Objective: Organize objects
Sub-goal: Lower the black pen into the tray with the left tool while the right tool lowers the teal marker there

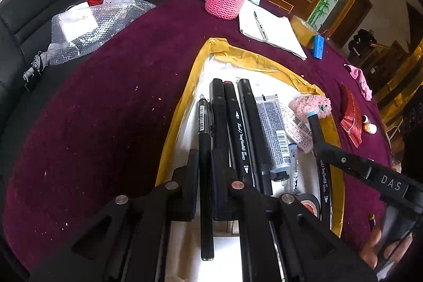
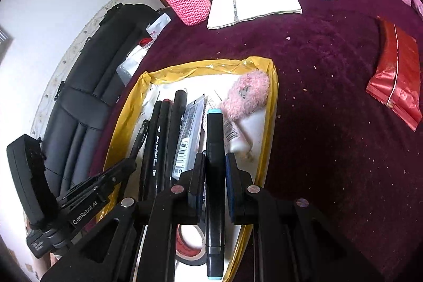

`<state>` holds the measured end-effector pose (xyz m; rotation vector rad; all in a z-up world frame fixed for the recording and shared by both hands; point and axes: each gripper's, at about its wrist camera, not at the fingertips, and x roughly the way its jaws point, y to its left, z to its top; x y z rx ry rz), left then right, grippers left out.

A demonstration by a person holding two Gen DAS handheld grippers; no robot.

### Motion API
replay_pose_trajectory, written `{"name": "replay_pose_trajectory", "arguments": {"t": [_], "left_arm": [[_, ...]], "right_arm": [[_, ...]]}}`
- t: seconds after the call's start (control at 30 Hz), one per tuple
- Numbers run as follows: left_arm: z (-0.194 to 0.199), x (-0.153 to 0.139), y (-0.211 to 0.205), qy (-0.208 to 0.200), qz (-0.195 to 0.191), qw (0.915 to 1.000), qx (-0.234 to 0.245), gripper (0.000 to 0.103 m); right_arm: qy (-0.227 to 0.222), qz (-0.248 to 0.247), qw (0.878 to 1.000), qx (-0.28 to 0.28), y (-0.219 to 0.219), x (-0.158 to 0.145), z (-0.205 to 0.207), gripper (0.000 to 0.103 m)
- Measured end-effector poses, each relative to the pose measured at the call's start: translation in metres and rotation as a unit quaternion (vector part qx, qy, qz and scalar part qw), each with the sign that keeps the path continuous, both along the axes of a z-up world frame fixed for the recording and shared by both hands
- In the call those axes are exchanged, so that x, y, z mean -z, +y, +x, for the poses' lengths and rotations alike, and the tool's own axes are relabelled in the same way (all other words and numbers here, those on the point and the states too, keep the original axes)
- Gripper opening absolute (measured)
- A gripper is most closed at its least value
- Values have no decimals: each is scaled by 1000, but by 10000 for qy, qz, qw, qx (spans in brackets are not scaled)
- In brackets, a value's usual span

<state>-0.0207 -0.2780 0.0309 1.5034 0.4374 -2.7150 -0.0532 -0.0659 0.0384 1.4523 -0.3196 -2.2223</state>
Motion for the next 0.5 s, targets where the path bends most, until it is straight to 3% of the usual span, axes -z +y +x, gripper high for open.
{"name": "replay_pose_trajectory", "arguments": {"t": [0.2,0.5], "left_arm": [[-1,-1,6,5,-141,9998,131,15],[8,-6,13,137,-260,9995,153,36]], "right_arm": [[80,-75,9999,52,3,-3,5,17],[549,-6,9983,-192,-1,-27,27,41]]}}
